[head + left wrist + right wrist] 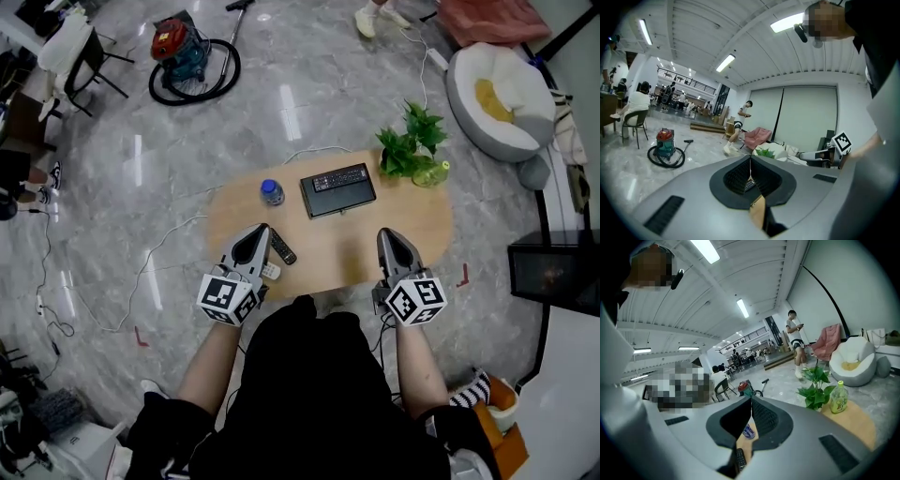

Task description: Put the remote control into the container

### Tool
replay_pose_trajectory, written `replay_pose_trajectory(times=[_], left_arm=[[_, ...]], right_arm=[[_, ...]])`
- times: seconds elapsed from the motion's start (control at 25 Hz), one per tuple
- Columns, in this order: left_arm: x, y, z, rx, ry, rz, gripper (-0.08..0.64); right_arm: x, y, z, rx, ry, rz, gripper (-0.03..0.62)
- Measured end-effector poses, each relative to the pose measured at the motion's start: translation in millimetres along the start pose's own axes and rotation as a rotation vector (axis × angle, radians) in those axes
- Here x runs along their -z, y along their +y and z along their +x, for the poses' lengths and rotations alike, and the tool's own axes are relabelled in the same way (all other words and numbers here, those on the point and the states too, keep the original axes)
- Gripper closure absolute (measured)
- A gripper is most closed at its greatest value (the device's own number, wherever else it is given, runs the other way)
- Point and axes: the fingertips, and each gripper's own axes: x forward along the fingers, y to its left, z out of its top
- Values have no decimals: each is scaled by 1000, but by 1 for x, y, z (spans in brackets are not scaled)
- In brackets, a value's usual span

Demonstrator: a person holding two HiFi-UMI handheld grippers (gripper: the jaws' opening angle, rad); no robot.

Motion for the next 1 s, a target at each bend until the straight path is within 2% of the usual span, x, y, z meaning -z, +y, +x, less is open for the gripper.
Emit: replay_pose_trajectory(times=[0.16, 0.4, 0.56, 0.76, 1.0], left_arm=[[20, 8, 18, 1, 48, -74, 554], [79, 13, 43, 16, 177, -88, 554], [125, 15, 63, -11, 212, -120, 554], [165, 28, 87, -28, 240, -142, 554], [220, 49, 111, -89, 294, -227, 554]], right_arm=[[14, -8, 15, 22, 6, 13, 583], [58, -30, 35, 44, 51, 29, 583], [92, -61, 46, 66, 115, 32, 583], [132, -83, 56, 67, 186, 37, 583], [179, -100, 78, 40, 279, -22, 583]])
